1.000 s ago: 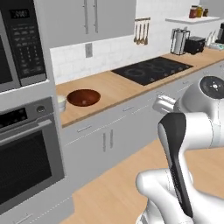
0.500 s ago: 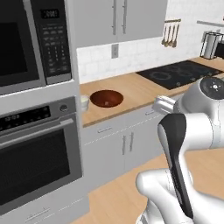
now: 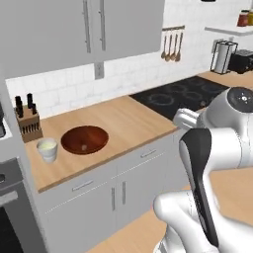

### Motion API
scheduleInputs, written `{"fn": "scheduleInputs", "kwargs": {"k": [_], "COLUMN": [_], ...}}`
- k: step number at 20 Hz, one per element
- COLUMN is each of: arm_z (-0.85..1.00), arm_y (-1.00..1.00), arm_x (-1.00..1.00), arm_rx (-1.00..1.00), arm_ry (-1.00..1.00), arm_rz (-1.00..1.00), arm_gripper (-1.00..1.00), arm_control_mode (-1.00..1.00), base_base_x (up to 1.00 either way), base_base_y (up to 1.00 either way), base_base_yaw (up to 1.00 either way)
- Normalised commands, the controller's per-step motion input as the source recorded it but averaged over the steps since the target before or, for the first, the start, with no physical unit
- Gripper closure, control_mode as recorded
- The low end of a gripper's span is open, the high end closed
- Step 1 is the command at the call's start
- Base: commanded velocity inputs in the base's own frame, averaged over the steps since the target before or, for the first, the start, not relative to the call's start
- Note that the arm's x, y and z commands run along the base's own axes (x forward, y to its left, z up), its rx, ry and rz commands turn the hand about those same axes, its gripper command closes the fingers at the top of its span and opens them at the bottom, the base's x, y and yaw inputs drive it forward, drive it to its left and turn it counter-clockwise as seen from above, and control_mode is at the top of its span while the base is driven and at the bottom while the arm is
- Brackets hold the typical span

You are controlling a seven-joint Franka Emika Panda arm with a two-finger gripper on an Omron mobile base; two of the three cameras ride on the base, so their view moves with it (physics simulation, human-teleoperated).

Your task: Grab a lemon wedge from the fridge and one ice cube from the ice bowl, and put them in the glass of lemonade.

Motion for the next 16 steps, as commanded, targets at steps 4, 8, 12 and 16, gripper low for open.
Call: {"fn": "scheduleInputs", "kwargs": {"k": [4, 8, 12, 16], "arm_z": [0.0, 0.0, 0.0, 0.0], "arm_y": [0.0, 0.0, 0.0, 0.0], "arm_x": [0.0, 0.0, 0.0, 0.0], "arm_rx": [0.0, 0.0, 0.0, 0.0], "arm_ry": [0.0, 0.0, 0.0, 0.0], "arm_rz": [0.0, 0.0, 0.0, 0.0], "arm_gripper": [1.0, 1.0, 1.0, 1.0], "arm_control_mode": [1.0, 1.0, 1.0, 1.0], "base_base_x": [0.91, 0.55, 0.67, 0.69], "base_base_y": [-0.03, 0.0, 0.0, -0.01], "base_base_yaw": [0.44, 0.68, 0.72, 0.72]}}
